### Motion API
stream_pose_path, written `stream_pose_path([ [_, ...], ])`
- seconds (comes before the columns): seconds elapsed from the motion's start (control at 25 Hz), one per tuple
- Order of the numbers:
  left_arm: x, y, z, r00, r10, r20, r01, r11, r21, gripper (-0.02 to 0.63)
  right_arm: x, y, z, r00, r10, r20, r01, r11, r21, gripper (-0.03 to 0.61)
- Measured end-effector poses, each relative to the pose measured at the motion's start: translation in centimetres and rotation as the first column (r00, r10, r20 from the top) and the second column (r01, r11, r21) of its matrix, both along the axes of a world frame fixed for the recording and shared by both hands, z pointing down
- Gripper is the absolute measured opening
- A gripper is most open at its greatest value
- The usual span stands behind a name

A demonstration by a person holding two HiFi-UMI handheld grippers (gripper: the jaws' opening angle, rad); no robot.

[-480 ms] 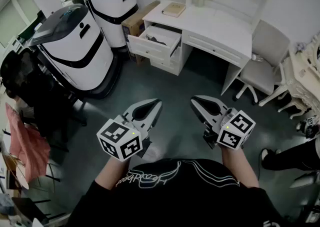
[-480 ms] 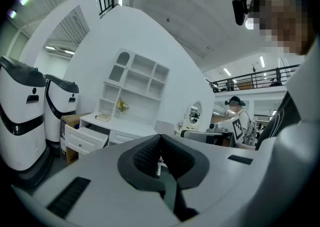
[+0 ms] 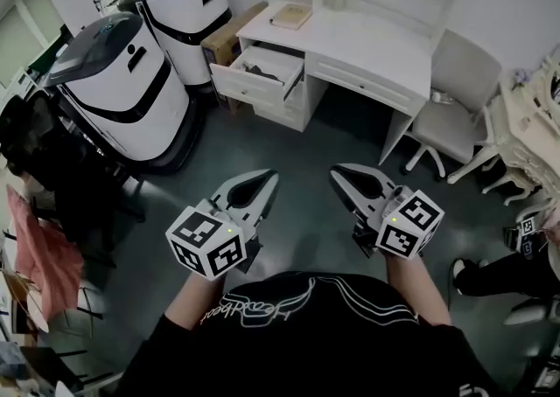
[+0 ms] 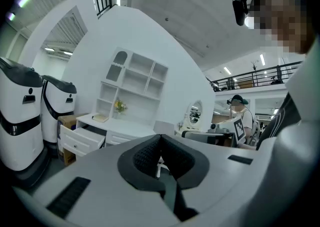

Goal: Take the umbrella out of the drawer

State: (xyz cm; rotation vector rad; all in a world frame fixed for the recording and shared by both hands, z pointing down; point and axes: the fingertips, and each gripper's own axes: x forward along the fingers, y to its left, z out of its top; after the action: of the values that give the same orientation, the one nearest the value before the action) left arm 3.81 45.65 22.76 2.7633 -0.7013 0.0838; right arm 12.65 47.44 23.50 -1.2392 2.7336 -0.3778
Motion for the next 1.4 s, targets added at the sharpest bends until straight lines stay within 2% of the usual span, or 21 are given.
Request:
stream_pose_path([
  [0.16,3.0,0.1,0.9,1.000,-0.002,0.010,0.002,1.000,-0.009,0.017,2.0,0.7,0.5,0.999,-0.046,-0.017,0.047,0.999,0.018,0.044],
  [0.36,5.4,-0.4,3.5,1.000,-0.025,0.017,0.026,0.999,-0.041,0.017,4.6,0.0,3.7,0.998,-0.060,-0.001,0.060,0.998,-0.029,0.044],
  [0.56,6.5,-1.3,6.3,0.999,-0.036,0.036,0.038,0.996,-0.082,0.017,5.3,-1.1,6.9,0.995,-0.095,0.013,0.096,0.992,-0.082,0.044],
  [0.8,6.2,-5.6,8.4,0.998,-0.041,0.054,0.047,0.994,-0.100,0.017,5.1,-6.0,9.6,0.994,-0.100,0.032,0.104,0.987,-0.122,0.044],
  [1.04,3.4,-15.3,10.5,0.998,-0.049,0.031,0.053,0.987,-0.152,0.017,2.4,-15.0,11.4,0.996,-0.091,0.027,0.094,0.982,-0.164,0.044],
  [1.24,1.1,-27.0,10.6,0.999,-0.029,0.038,0.034,0.986,-0.161,0.017,0.0,-26.4,11.7,0.997,-0.054,0.058,0.064,0.978,-0.200,0.044],
  [1.4,-1.1,-36.8,10.6,0.999,0.003,0.052,0.006,0.985,-0.172,0.017,-2.5,-36.1,11.9,0.998,-0.039,0.041,0.048,0.967,-0.252,0.044],
])
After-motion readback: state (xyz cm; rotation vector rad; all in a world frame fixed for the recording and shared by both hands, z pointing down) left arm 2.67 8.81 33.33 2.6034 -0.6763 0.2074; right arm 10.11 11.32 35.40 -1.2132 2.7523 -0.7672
